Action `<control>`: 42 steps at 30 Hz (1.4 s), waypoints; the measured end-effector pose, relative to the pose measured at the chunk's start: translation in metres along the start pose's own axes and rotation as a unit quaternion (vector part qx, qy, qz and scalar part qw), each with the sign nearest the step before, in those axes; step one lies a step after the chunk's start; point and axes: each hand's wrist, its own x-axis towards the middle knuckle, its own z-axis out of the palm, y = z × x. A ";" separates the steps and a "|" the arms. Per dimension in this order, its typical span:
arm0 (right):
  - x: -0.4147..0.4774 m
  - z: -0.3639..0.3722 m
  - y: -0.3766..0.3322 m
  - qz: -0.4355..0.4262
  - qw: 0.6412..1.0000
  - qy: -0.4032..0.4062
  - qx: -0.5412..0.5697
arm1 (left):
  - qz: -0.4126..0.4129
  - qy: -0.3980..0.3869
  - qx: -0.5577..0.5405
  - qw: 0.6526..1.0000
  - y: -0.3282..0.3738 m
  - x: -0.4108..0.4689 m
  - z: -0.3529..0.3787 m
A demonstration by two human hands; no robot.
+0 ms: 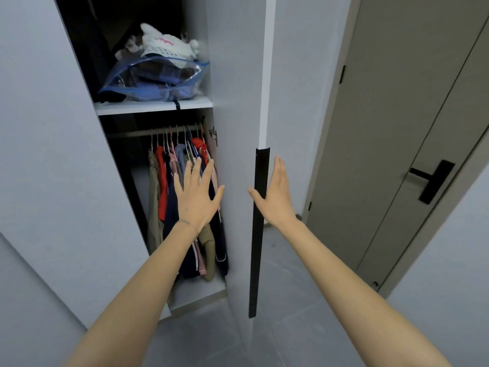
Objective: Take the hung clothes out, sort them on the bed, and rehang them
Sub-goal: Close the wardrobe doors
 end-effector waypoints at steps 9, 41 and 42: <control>0.020 0.014 0.004 0.091 0.973 -0.051 0.205 | -0.004 -0.006 0.030 1.000 -0.004 -0.009 -0.001; 0.106 0.291 -0.194 -0.045 0.995 -0.060 0.071 | -0.139 -0.005 0.126 0.982 -0.325 0.015 -0.061; 0.111 0.300 -0.197 -0.040 0.995 -0.053 0.069 | -0.136 -0.005 0.130 0.982 -0.335 0.018 -0.061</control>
